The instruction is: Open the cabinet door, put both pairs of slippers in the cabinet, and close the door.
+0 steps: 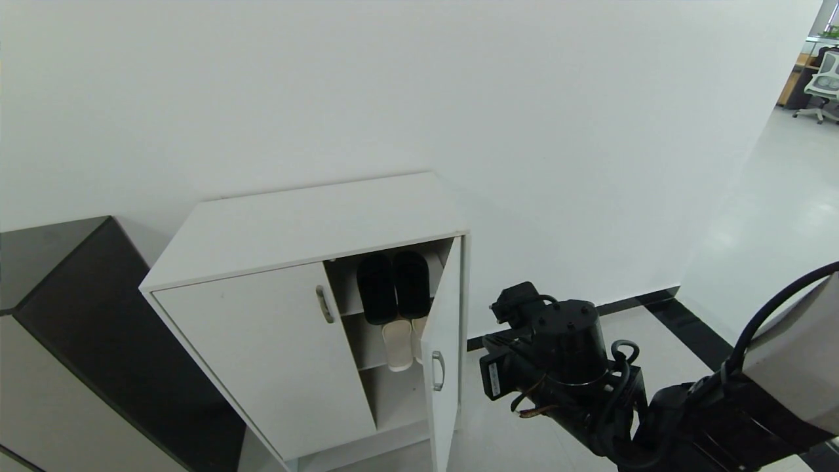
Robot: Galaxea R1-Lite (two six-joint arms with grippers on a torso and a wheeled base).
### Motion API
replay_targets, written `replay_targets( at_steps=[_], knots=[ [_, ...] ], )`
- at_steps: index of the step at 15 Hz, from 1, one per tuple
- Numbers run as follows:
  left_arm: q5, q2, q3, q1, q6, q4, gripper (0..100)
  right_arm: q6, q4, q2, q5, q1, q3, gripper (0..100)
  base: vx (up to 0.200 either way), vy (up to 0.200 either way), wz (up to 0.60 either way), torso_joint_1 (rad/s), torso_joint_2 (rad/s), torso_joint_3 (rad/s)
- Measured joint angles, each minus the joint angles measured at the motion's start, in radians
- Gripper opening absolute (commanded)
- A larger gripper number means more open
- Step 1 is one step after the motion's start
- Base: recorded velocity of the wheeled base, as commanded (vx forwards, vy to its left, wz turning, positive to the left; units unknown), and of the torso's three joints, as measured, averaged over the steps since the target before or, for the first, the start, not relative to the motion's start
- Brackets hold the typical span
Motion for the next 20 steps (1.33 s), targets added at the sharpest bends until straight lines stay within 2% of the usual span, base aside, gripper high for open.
replay_targets(
  at_steps=[3,10,14,16,19,20],
  knots=[
    [0.0,0.0,0.0,0.0,0.0,0.0,0,-0.025,-0.038,0.006,0.008,-0.014,0.025,0,0.0,0.0,0.0,0.0,0.0,0.0],
    [0.0,0.0,0.0,0.0,0.0,0.0,0,-0.028,-0.056,0.015,0.008,-0.016,0.028,0,0.0,0.0,0.6,0.004,0.0,0.002],
    [0.0,0.0,0.0,0.0,0.0,0.0,0,-0.041,-0.091,0.015,0.014,-0.022,0.044,0,0.0,0.0,0.0,0.0,0.0,0.0],
    [0.0,0.0,0.0,0.001,0.001,-0.001,0,-0.041,-0.165,0.014,0.072,-0.033,0.077,0,0.0,0.0,0.0,0.0,0.0,0.0],
    [0.0,0.0,0.0,0.0,0.001,0.0,0,-0.043,-0.276,0.016,0.249,-0.059,0.153,0,0.0,0.0,0.0,0.0,0.0,0.0],
    [0.0,0.0,0.0,0.0,0.001,0.0,0,-0.043,-0.308,0.02,0.279,-0.079,0.171,0,0.2,0.0,0.0,-0.002,0.0,0.002]
  ],
)
